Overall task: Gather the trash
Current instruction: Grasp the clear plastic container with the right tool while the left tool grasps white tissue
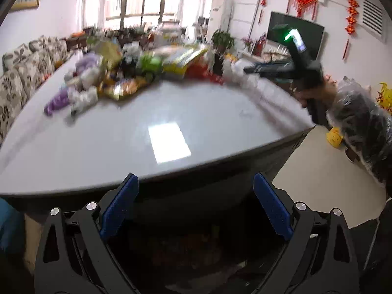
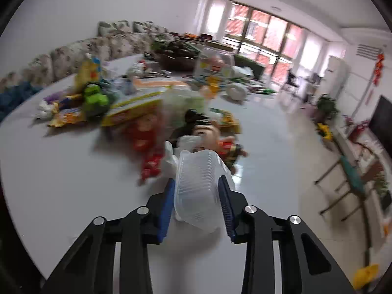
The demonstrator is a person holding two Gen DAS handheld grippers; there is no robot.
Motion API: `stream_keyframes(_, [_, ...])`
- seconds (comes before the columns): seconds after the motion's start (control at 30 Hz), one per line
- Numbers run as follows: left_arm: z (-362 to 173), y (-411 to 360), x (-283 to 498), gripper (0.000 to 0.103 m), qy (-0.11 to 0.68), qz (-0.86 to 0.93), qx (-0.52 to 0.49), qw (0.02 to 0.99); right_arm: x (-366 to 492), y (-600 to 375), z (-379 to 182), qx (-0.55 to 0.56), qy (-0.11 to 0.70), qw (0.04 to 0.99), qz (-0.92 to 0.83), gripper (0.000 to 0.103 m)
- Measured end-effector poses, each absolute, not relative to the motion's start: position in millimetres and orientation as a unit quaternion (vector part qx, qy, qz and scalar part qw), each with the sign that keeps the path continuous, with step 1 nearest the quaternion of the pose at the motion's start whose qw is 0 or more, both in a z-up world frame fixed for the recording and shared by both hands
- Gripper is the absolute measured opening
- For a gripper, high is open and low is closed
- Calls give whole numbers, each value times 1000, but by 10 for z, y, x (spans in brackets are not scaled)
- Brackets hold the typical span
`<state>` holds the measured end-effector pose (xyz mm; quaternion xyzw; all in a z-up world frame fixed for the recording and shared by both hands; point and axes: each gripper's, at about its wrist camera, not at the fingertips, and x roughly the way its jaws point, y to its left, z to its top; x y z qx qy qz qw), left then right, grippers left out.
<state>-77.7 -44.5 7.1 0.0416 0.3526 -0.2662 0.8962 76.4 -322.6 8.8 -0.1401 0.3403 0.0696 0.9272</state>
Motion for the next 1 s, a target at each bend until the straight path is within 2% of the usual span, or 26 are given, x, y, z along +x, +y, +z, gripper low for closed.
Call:
stream_keyframes(0.17, [395,-712,-531,92,304,-282,59,908,655,-3524,198,-68,335,939,44,34])
stream_keyframes(0.33, [427,-1295,-18,92,285,-287,82,911,574,-3965,132,18,338,941,25,36])
stream_keyframes(0.43, [395,-1611,274,92,301,-297,61,904,607,-4003,105,4,349,937,20,43])
stream_keyframes(0.47, [386,-1676,330,92,307,-299,50,902,630,-4002,84,-8,354,935,16,51])
stream_keyframes(0.57, [347,-1798,435,92,323,-311,15,894,708,-4036,15,-25,358,933,14,53])
stream_keyframes(0.63, [302,-1827,470,92,330,-310,9,892,783,-4085,-32,-19,367,930,18,43])
stream_keyframes(0.67, [281,-1851,491,92,332,-306,13,892,839,-4083,-78,-27,377,925,17,30])
stream_keyframes(0.7, [270,-1850,494,92,334,-302,16,893,870,-4080,-108,-30,382,923,15,28])
stream_keyframes(0.87, [199,-2028,643,92,342,-292,32,892,723,-4231,34,35,347,937,22,28])
stream_keyframes(1.0, [130,-2462,894,92,351,-291,74,887,348,-4421,206,102,314,943,48,28])
